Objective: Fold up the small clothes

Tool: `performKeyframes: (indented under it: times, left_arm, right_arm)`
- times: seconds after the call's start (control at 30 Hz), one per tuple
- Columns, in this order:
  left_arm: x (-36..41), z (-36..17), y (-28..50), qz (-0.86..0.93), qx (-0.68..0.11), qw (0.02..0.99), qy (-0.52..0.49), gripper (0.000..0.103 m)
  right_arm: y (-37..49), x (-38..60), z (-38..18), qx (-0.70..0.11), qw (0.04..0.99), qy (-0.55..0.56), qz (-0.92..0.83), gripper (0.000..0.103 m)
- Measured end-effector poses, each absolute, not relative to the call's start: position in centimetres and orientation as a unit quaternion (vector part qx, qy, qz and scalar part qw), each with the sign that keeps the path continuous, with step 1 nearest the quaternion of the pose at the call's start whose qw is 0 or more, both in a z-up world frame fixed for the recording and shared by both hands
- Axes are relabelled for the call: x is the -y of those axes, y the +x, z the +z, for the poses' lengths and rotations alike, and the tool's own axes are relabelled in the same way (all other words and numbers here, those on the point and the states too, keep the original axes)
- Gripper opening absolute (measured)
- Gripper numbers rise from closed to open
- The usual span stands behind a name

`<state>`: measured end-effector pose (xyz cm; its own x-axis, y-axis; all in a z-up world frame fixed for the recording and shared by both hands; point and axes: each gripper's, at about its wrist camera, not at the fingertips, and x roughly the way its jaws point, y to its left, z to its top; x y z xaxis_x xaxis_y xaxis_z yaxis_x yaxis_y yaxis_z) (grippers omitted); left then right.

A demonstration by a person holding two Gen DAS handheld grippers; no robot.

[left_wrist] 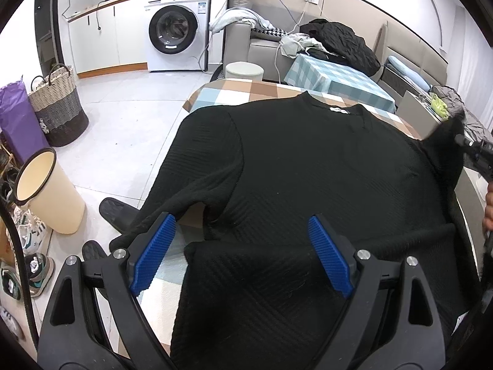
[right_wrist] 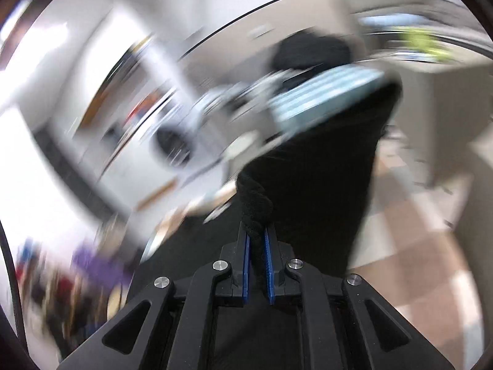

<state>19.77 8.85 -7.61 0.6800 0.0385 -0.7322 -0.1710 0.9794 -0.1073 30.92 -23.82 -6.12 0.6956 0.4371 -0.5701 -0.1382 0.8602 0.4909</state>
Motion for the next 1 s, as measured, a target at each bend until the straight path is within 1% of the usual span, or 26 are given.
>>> performKeyframes:
  times: [0.03,0.07,0.1,0.27,0.33,0.47,0.57,0.6,0.63,0.67,0.73,0.83,0.87,0.9,0.97,1.0]
  left_arm:
    - [-9.0,-7.6,19.6,0.059,-0.396,0.912,-0.085,0.087]
    - [-9.0,-7.7,19.5,0.059,-0.396,0.912,-0.085,0.087]
    - [-9.1,-7.7,19.4,0.059,-0.397,0.912,-0.085,0.087]
    - [-9.3,-7.9,19.1,0.057,-0.397,0.912,-0.090,0.087]
    - [-9.3,-8.0,18.9,0.056,-0.397,0.912,-0.092,0.087]
    - [-9.2,-8.2,18.6,0.054,-0.399,0.911,-0.091,0.087]
    - [-9.2,-8.2,18.5,0.054,-0.402,0.909,-0.092,0.087]
    - [-9.2,-8.1,18.4,0.055,-0.402,0.910,-0.092,0.087]
    - [-9.3,-8.0,18.5,0.056,-0.401,0.910,-0.091,0.087]
    - [-9.3,-7.8,18.7,0.056,-0.400,0.910,-0.091,0.087]
    - [-9.4,-7.7,18.5,0.059,-0.399,0.911,-0.092,0.087]
    - [-9.8,-7.9,18.4,0.064,-0.401,0.909,-0.095,0.087]
    - [-9.9,-8.0,18.4,0.065,-0.403,0.908,-0.095,0.087]
    - [-9.9,-7.9,18.4,0.066,-0.403,0.908,-0.095,0.087]
    - [-9.8,-7.9,18.2,0.065,-0.403,0.908,-0.094,0.087]
    - [-9.8,-7.8,18.3,0.064,-0.402,0.909,-0.092,0.087]
  right_arm:
    - [30.8,22.4,-6.5,-0.379,0.890,0.189,0.168,0.018]
    - [30.6,21.9,-6.7,-0.387,0.888,0.181,0.168,0.037]
    - [30.2,21.7,-6.8,-0.390,0.889,0.176,0.164,0.051]
    - [28.3,24.0,-8.4,-0.437,0.885,0.150,0.054,0.052]
    - [27.6,25.2,-9.8,-0.473,0.871,0.135,0.010,0.052]
    - [25.4,26.6,-12.5,-0.515,0.845,0.146,0.016,0.054]
    - [25.5,26.1,-14.1,-0.525,0.842,0.127,0.016,0.054]
    - [25.5,26.0,-14.4,-0.527,0.842,0.118,0.011,0.047]
    - [25.4,26.2,-14.5,-0.519,0.847,0.115,0.006,0.035]
    - [25.1,26.6,-14.3,-0.511,0.852,0.116,0.000,0.008]
    - [24.5,28.0,-13.7,-0.492,0.860,0.138,-0.012,0.007]
    - [24.2,29.9,-13.9,-0.490,0.853,0.176,-0.029,0.007]
    - [24.2,30.2,-14.0,-0.493,0.851,0.179,-0.035,0.011]
    - [24.2,30.2,-14.1,-0.501,0.846,0.177,-0.043,0.027]
    - [23.7,30.5,-13.6,-0.497,0.847,0.178,-0.054,0.045]
    - [23.5,30.3,-13.1,-0.489,0.853,0.175,-0.055,0.045]
